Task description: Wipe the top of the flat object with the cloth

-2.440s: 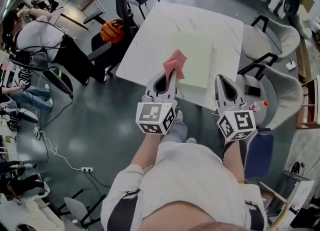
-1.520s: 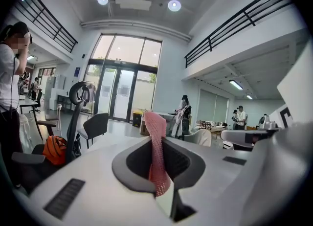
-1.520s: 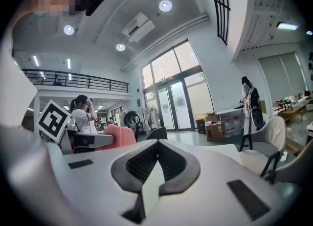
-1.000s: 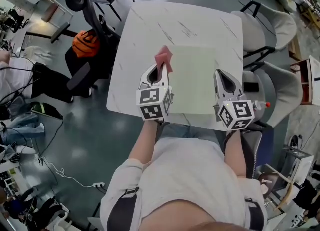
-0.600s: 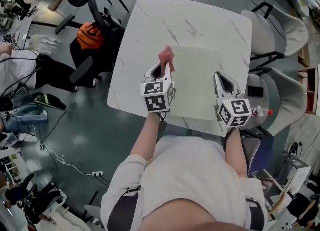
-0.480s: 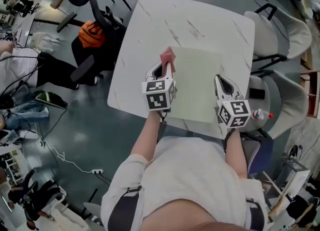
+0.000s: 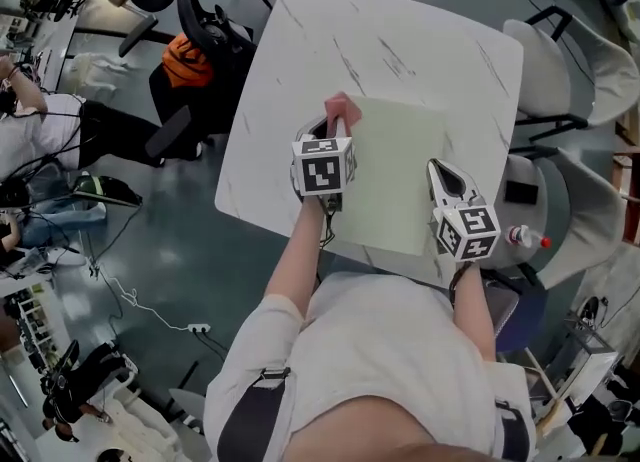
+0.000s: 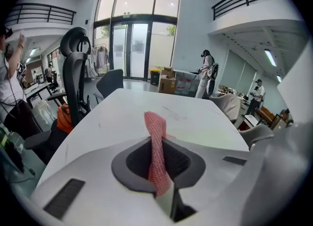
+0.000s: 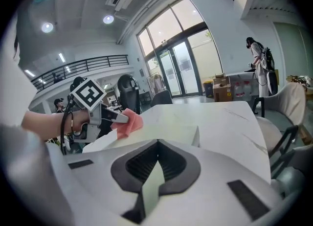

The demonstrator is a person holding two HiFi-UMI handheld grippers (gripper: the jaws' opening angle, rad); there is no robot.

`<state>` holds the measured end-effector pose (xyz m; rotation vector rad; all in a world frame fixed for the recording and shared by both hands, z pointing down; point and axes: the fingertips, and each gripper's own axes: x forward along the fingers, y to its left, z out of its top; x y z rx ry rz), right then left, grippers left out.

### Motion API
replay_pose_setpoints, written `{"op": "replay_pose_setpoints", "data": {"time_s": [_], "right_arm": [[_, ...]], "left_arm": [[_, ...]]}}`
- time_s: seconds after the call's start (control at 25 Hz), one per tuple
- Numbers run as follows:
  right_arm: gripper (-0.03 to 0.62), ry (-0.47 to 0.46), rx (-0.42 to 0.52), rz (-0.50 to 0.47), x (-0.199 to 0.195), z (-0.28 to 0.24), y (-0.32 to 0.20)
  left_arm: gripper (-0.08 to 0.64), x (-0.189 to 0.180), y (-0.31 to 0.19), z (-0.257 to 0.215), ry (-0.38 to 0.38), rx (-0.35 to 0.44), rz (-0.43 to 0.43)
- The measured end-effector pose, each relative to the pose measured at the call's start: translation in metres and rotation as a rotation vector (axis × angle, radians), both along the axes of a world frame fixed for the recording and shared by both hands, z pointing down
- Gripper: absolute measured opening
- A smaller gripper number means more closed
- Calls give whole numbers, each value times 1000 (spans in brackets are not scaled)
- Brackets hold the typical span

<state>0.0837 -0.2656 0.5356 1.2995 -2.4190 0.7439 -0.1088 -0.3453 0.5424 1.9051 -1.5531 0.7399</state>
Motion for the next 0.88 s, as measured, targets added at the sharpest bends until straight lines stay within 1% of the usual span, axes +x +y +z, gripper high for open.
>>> {"op": "replay_pose_setpoints", "data": {"time_s": [0.16,0.32,0.52,0.64,0.76,0.88], "right_arm": [[11,-5,-19,-13,1,7,0],[9,2,-39,-29,1,15,-1],[10,28,-78,-50,0,31,0],[9,23,-87,-51,1,33,1],[9,29,-90,-63,2,35,0],[9,9,-96,-67,2,37,0]], "left_arm": [[35,0,-5,18,-48,-67,-4],[35,2,-7,28,-76,-106,-5],[35,2,-11,33,-65,-115,-22],[35,4,-11,34,-52,-128,-24],[35,7,-12,33,-68,-125,-18],[35,12,-12,34,-80,-129,-3]]}}
